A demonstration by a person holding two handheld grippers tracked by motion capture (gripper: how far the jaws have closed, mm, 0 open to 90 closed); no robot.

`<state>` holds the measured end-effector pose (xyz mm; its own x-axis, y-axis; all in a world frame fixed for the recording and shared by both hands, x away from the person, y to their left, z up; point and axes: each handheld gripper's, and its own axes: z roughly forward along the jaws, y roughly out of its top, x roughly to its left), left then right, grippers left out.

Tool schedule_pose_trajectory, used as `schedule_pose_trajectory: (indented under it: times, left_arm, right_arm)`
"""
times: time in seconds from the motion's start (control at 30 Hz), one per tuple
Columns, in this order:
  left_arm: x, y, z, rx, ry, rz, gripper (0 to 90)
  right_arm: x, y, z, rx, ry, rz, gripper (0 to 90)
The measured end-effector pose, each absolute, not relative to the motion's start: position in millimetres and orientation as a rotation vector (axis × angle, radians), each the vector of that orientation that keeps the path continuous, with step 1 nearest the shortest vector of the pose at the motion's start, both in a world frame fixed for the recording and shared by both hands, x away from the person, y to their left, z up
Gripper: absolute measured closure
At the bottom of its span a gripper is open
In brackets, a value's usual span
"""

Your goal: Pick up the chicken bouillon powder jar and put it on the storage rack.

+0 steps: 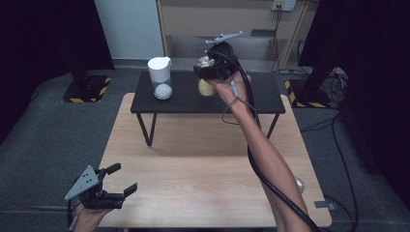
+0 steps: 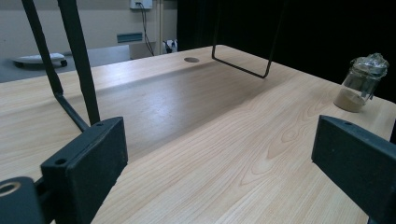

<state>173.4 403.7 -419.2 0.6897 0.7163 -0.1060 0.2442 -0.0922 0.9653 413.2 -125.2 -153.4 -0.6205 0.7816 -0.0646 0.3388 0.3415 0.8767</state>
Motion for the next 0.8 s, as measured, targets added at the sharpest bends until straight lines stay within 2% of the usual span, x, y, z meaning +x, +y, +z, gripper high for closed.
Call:
schedule_pose_trajectory:
  times: [0.8]
  left_arm:
    - [173.8,404.0,-419.5,1.659,0.789,0.47,2.6]
  right_arm:
    - [429.1,-119.2,-175.1,1.03,2.113,1.198,35.3]
